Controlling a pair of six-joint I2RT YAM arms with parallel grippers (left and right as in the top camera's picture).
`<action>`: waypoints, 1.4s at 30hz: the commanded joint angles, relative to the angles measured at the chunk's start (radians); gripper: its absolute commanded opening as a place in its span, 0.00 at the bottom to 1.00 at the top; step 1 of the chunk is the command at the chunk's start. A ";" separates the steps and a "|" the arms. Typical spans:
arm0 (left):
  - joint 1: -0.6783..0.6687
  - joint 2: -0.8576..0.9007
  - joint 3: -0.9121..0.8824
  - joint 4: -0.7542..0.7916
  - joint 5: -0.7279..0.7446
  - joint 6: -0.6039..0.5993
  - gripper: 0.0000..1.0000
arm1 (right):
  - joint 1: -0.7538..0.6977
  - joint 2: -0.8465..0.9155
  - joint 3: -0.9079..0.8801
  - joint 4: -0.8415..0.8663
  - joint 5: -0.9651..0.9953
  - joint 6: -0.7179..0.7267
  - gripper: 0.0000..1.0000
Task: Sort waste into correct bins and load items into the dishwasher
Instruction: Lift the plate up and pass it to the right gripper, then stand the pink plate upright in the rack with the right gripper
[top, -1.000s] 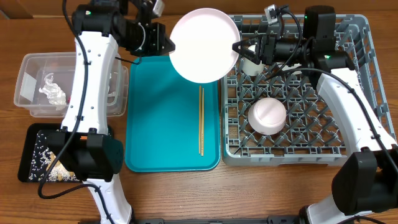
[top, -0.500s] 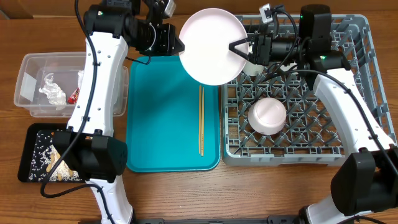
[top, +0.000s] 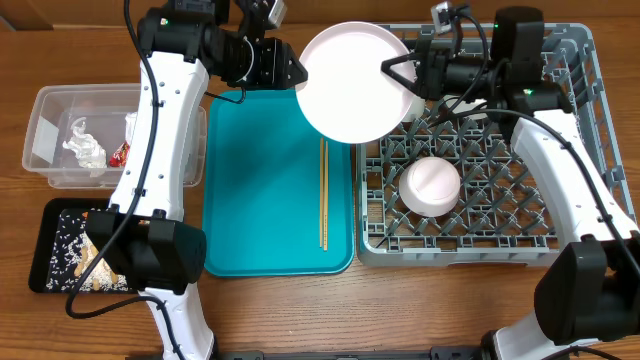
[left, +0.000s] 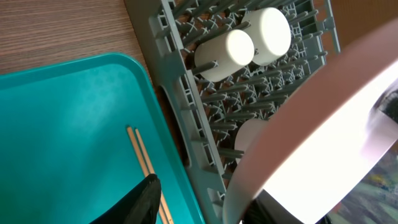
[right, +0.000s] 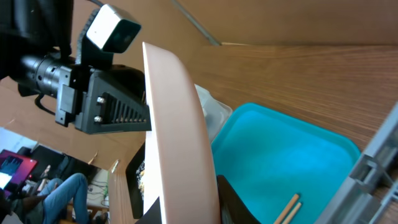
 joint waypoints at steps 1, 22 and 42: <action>0.033 -0.010 0.012 0.005 -0.083 0.000 0.44 | -0.046 -0.032 0.007 -0.003 -0.011 0.000 0.04; 0.066 -0.010 0.013 0.070 -0.083 -0.019 0.72 | -0.108 -0.388 0.008 -0.376 1.114 -0.145 0.04; 0.066 -0.010 0.013 0.119 -0.084 -0.068 0.73 | 0.124 -0.133 0.007 -0.750 1.650 -0.515 0.04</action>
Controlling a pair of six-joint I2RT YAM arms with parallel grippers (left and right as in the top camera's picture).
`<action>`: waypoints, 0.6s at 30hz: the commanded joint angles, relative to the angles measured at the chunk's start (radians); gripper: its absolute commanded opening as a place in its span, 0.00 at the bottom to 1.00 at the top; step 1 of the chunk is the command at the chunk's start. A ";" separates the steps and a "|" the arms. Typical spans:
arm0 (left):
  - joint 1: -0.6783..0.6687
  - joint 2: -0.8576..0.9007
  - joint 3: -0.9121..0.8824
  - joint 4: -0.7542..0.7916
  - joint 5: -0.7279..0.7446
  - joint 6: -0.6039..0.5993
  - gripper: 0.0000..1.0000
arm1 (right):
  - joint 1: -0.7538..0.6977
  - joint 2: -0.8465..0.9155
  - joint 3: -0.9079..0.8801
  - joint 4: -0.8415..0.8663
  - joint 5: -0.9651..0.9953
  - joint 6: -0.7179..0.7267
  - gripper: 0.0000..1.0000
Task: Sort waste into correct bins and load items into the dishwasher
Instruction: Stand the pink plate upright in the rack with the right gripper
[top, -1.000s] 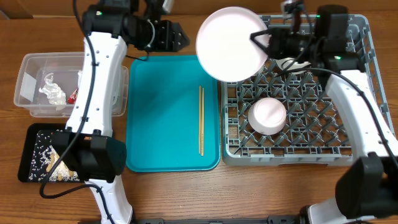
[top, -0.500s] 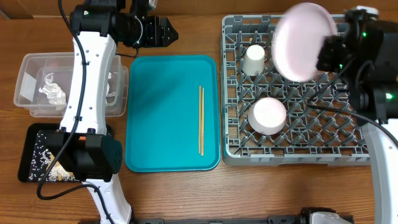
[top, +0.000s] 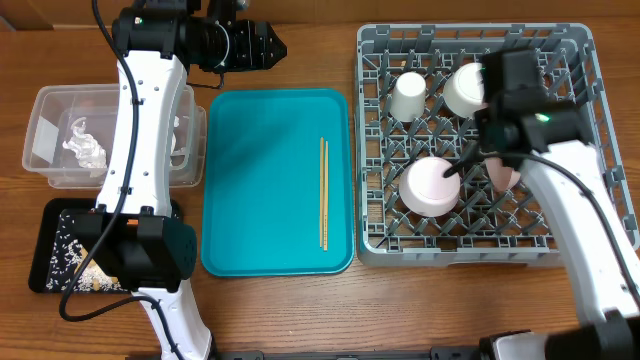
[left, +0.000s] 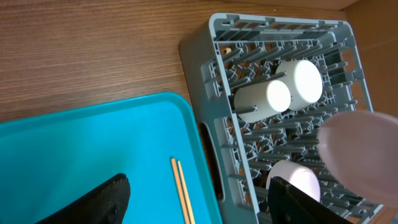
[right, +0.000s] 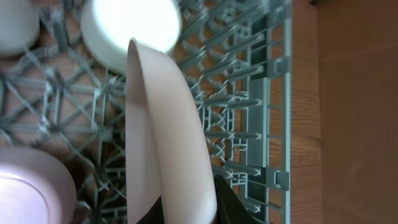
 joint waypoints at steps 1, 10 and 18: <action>-0.005 -0.010 0.013 -0.009 -0.004 -0.012 0.73 | 0.012 0.060 0.007 -0.004 0.053 -0.077 0.04; -0.005 -0.010 0.013 -0.042 -0.085 -0.011 0.75 | 0.013 0.096 0.007 0.041 0.053 -0.073 0.65; -0.005 -0.010 0.013 -0.051 -0.118 -0.012 0.76 | 0.013 0.085 0.068 0.042 0.069 -0.024 0.82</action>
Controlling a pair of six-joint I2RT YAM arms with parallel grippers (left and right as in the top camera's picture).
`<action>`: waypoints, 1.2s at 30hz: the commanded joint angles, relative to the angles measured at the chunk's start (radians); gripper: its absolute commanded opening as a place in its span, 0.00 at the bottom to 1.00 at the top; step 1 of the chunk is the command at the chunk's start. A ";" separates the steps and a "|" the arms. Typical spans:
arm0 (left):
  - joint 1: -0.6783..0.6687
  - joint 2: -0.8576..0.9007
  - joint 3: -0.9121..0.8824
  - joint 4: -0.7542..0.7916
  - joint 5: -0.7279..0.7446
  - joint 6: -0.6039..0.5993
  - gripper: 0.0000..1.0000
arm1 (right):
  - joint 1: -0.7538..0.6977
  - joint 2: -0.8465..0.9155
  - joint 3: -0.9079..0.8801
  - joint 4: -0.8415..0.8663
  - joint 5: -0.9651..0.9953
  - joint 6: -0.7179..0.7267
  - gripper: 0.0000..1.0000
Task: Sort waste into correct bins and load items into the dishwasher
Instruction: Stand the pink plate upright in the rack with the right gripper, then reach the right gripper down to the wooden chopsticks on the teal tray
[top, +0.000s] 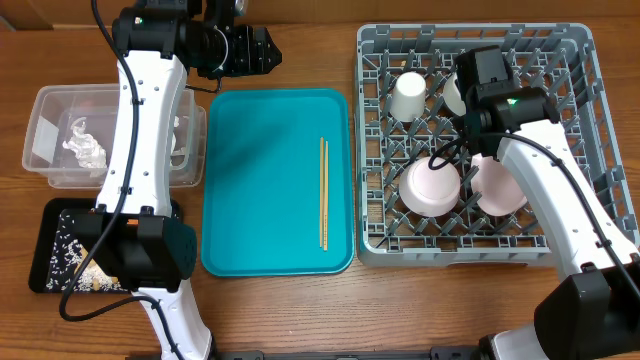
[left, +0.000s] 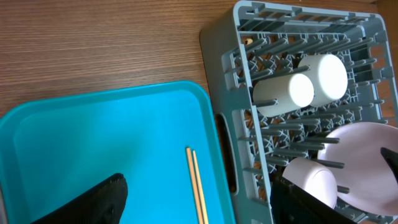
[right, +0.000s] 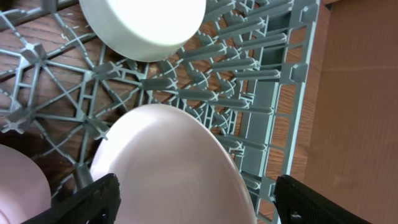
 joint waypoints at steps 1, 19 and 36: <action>-0.005 -0.010 0.013 -0.011 -0.064 -0.011 0.76 | 0.003 -0.020 0.080 0.006 0.017 0.070 0.82; -0.006 -0.009 -0.034 -0.060 -0.275 -0.067 0.79 | 0.139 -0.003 0.307 0.103 -0.871 0.422 0.59; -0.006 -0.009 -0.034 0.079 -0.377 -0.067 1.00 | 0.355 0.319 0.307 0.061 -0.731 0.369 0.63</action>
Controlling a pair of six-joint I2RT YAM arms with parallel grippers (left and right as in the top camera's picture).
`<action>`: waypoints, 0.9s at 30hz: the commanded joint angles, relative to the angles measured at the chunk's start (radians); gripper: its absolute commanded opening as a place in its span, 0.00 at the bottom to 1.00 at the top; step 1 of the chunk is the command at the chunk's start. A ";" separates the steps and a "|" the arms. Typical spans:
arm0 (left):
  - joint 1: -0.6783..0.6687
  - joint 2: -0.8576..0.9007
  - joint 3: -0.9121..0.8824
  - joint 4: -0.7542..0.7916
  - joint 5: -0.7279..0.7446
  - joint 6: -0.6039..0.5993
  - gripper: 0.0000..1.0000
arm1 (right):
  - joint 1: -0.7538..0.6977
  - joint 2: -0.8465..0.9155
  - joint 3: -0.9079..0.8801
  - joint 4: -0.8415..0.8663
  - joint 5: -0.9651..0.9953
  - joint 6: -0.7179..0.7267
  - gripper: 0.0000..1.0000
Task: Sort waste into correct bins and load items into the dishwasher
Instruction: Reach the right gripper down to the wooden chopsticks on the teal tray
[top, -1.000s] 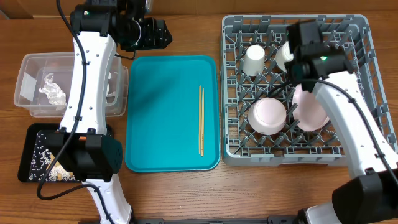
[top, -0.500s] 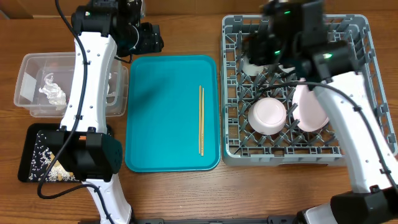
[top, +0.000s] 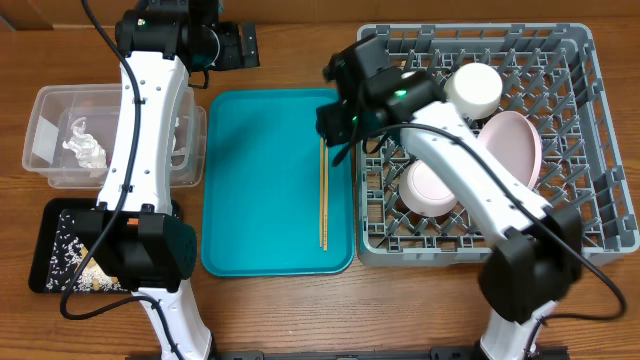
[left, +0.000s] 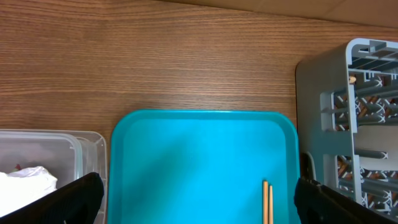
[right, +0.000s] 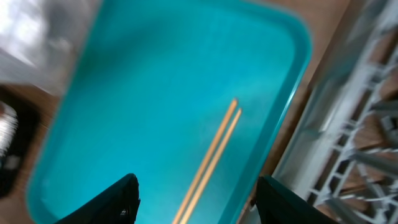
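Two wooden chopsticks (top: 323, 193) lie side by side on the teal tray (top: 260, 200); they also show as chopsticks (left: 267, 202) and chopsticks (right: 211, 158). My right gripper (top: 335, 122) hangs open and empty over the tray's right edge, above the chopsticks' far end; the right gripper (right: 196, 199) has its jaws wide apart. My left gripper (top: 235, 45) is open and empty behind the tray's far edge, seen as the left gripper (left: 198, 198). A pink plate (top: 512, 148) stands on edge in the grey dish rack (top: 570, 240).
The rack also holds a white cup (top: 473, 88) and an upturned bowl (top: 428, 190). A clear bin (top: 45, 110) with crumpled waste sits left of the tray. A black tray (top: 40, 250) with food scraps lies at the front left.
My right gripper was open over the rack by the plate; now it is open over the tray's right edge, above the chopsticks. My left gripper now faces the tray's far edge.
The pink plate was held up between both grippers over the tray's far right corner. Then my right gripper held it on edge over the rack, the left one back behind the tray. Then the plate rested in the rack, released. Now it stands there and my right gripper is over the tray.
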 joint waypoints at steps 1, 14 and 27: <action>-0.006 -0.009 -0.005 0.002 -0.021 -0.006 1.00 | 0.019 0.047 0.018 -0.021 0.035 -0.037 0.61; -0.006 -0.009 -0.005 -0.008 -0.021 -0.006 1.00 | 0.146 0.126 -0.005 -0.064 0.096 -0.169 0.53; -0.006 -0.009 -0.005 -0.042 -0.020 -0.006 1.00 | 0.158 0.137 -0.111 0.051 0.208 -0.169 0.54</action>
